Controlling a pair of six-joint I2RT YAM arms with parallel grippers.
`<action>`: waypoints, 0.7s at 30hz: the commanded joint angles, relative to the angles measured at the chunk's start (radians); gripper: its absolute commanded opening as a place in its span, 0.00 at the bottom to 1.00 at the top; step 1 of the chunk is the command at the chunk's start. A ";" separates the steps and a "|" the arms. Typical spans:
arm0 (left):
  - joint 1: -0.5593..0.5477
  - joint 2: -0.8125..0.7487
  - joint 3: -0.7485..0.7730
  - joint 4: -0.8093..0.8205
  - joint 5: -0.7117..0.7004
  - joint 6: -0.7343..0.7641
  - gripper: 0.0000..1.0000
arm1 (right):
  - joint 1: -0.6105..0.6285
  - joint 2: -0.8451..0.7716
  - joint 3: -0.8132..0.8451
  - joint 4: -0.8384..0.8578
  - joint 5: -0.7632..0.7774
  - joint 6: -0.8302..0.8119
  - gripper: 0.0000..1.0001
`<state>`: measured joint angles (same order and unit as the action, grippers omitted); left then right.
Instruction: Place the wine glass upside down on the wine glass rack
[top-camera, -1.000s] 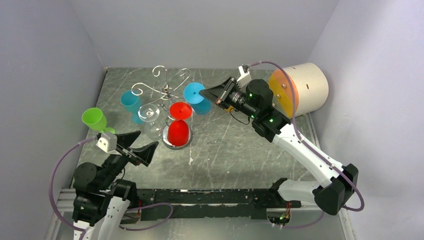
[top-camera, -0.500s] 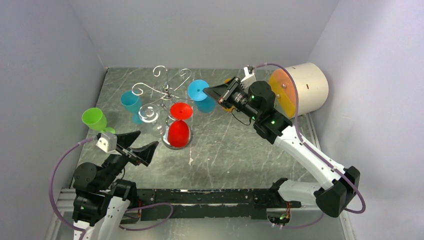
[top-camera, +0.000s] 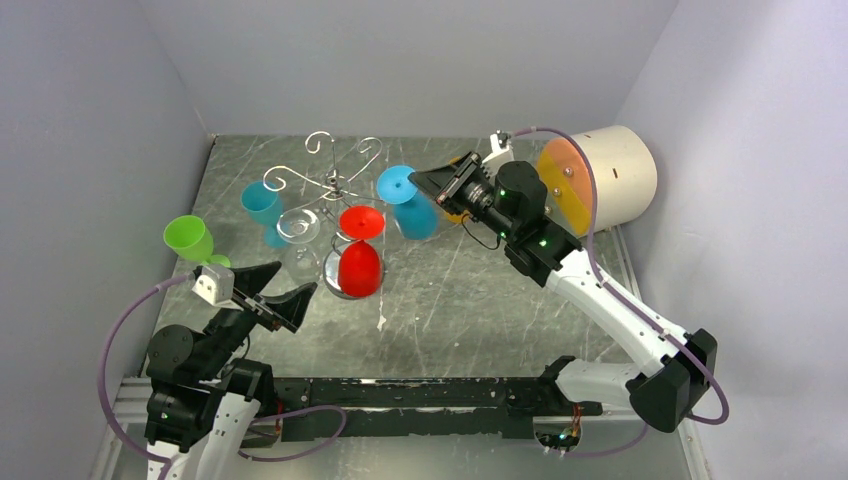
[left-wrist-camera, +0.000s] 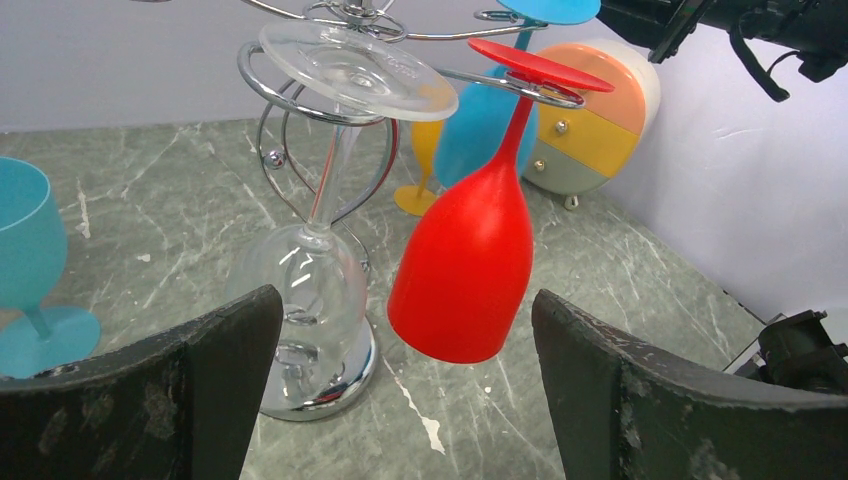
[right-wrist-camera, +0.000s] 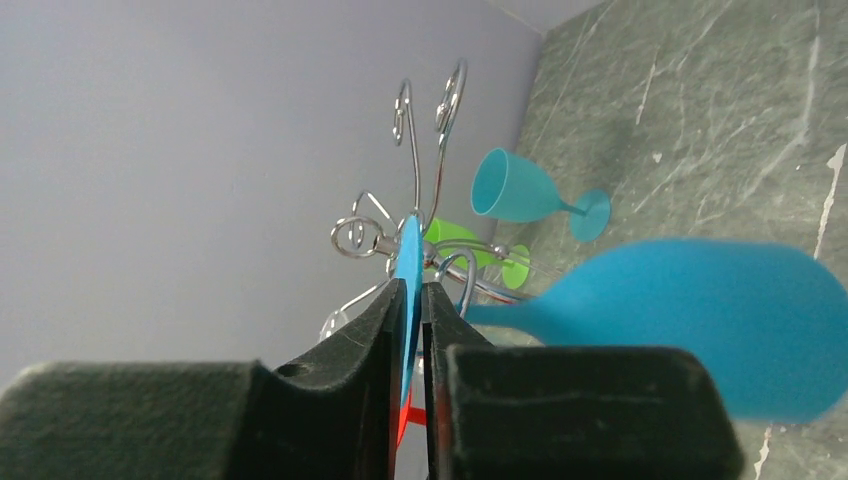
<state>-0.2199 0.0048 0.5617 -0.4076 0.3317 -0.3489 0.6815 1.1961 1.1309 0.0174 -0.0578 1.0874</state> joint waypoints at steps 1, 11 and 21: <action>0.010 -0.071 -0.005 0.014 -0.017 -0.009 0.98 | -0.008 0.005 -0.011 0.029 0.069 -0.029 0.16; 0.010 -0.070 -0.003 0.012 -0.013 -0.009 0.98 | -0.009 0.000 -0.026 0.054 0.036 -0.032 0.20; 0.010 -0.055 -0.005 0.027 0.024 -0.005 0.99 | -0.015 -0.041 -0.085 0.079 0.102 -0.099 0.28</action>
<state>-0.2199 0.0048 0.5617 -0.4076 0.3359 -0.3489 0.6762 1.1912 1.0599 0.0620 -0.0021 1.0389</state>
